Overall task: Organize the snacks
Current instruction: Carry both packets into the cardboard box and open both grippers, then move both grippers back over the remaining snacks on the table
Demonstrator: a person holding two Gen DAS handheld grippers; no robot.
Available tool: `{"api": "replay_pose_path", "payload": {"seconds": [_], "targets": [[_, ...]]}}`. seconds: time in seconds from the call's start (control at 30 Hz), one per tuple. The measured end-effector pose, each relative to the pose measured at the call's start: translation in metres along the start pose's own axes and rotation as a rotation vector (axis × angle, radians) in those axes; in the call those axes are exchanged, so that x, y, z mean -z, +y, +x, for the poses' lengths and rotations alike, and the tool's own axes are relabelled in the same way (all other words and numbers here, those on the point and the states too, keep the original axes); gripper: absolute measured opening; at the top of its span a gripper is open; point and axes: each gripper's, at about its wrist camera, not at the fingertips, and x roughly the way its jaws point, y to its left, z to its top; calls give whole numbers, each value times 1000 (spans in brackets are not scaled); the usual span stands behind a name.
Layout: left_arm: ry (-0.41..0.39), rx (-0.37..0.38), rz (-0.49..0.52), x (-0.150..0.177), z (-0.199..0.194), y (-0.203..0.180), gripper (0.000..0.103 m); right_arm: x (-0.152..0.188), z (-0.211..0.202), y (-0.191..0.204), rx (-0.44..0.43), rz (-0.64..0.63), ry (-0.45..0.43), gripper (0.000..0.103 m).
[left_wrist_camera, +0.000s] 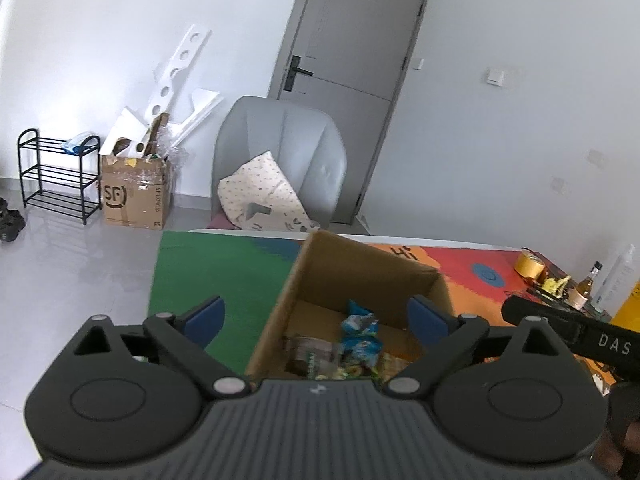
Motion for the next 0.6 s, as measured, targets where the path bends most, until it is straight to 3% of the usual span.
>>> {"api": "replay_pose_path", "payload": {"seconds": [0.6], "targets": [[49,114,135,17,15,-74,103,15,-42,-68,146,103,-14,99]]}}
